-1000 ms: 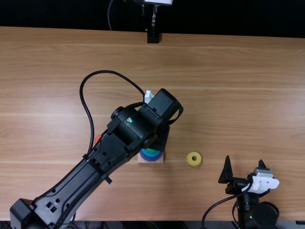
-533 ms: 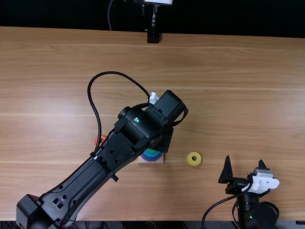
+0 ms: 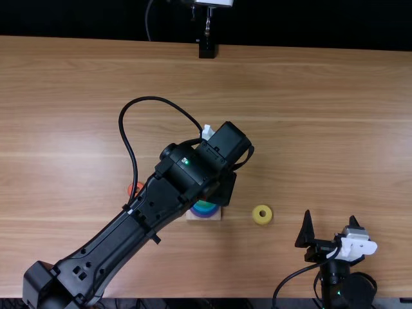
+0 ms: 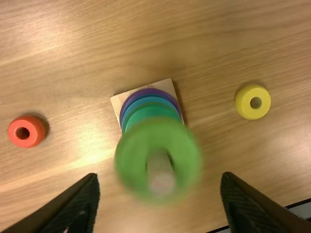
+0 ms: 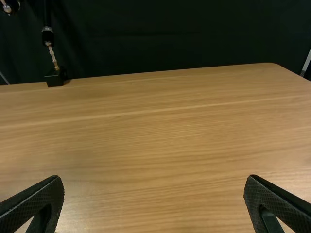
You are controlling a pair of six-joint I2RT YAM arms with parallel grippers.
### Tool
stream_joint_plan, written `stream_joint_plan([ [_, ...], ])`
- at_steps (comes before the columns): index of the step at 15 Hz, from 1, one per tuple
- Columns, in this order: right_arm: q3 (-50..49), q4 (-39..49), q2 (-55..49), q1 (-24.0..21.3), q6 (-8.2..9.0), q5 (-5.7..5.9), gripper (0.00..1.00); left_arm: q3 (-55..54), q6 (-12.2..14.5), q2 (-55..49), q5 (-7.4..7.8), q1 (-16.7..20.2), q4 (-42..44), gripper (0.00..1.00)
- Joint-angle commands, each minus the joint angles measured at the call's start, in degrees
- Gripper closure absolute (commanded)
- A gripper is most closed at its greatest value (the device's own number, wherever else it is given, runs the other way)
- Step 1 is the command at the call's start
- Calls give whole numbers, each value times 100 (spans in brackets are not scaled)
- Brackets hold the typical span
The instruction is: Build the Hanoi tower: stack the rings onto the peg from bottom to top in this color order: purple, dark blue, light blue, dark green, light green, yellow, orange.
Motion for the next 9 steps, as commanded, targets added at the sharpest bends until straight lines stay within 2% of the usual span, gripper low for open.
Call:
stream_joint_plan([
  [1, -287, -346, -40, -6, 21, 76, 0, 120, -55, 78, 5, -7, 51, 0],
  [4, -287, -346, -40, -6, 21, 76, 0, 129, -23, 52, -5, 72, 368, 0],
  [6, -287, -346, -40, -6, 21, 76, 0, 146, -2, -19, -16, 213, 1074, 0],
  [9, -287, -346, -40, -6, 21, 76, 0, 120, 9, -239, -5, 644, 2013, 0],
])
